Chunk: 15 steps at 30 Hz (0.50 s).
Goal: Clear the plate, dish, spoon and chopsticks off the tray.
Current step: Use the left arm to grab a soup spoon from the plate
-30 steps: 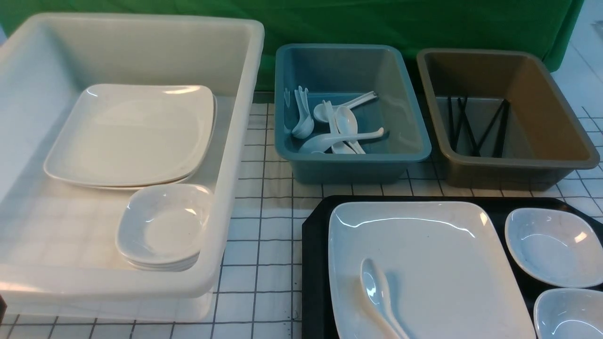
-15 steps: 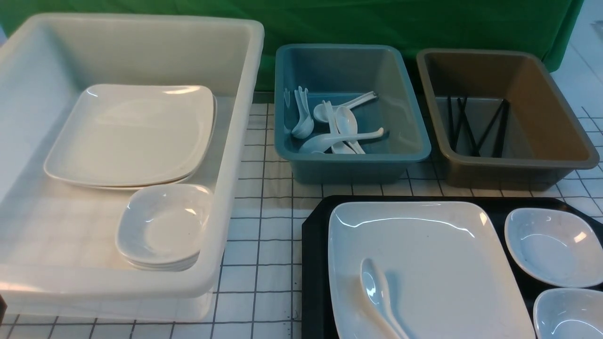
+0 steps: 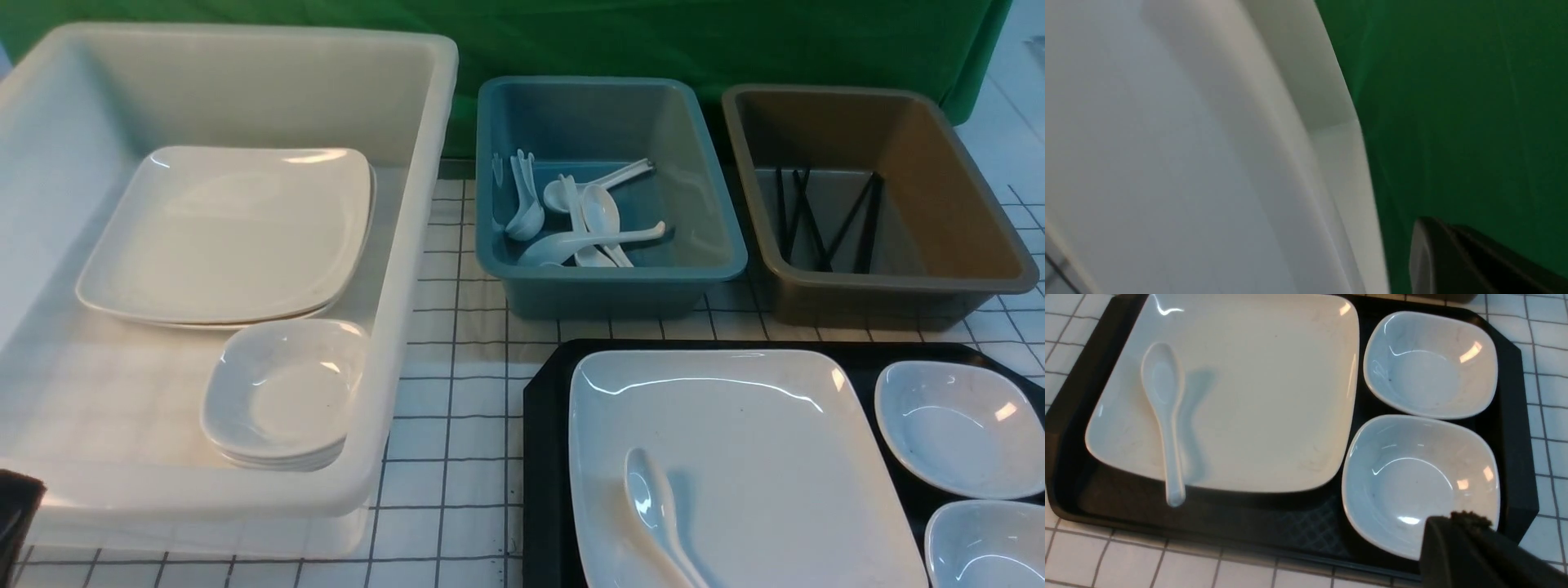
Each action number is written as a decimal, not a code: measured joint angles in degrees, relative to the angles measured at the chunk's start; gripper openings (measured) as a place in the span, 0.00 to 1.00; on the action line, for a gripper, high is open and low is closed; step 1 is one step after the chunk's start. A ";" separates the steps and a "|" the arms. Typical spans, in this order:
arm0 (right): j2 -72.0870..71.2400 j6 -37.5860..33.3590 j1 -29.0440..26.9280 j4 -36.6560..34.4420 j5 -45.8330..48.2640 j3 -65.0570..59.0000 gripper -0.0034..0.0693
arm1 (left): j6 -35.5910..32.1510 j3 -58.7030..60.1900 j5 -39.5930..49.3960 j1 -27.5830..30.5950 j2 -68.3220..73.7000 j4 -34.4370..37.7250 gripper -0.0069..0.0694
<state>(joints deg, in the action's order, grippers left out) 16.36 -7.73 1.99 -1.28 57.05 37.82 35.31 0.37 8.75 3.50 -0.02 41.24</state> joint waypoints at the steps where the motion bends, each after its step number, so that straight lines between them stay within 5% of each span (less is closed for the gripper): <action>1: 0.00 0.12 0.00 0.00 -0.05 0.00 0.10 | 0.58 0.00 -0.14 0.00 0.00 0.75 0.12; 10: 0.00 1.22 0.00 -0.12 -0.45 0.00 0.10 | 0.19 -1.01 -3.63 0.00 0.00 9.03 0.12; 15: 0.00 1.25 0.00 -0.12 -4.25 0.00 0.11 | -20.26 -19.39 4.98 0.00 3.90 8.77 0.12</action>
<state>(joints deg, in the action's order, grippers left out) 16.36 -6.49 1.99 -1.39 52.80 37.82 15.05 -19.02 13.73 3.50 3.89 50.01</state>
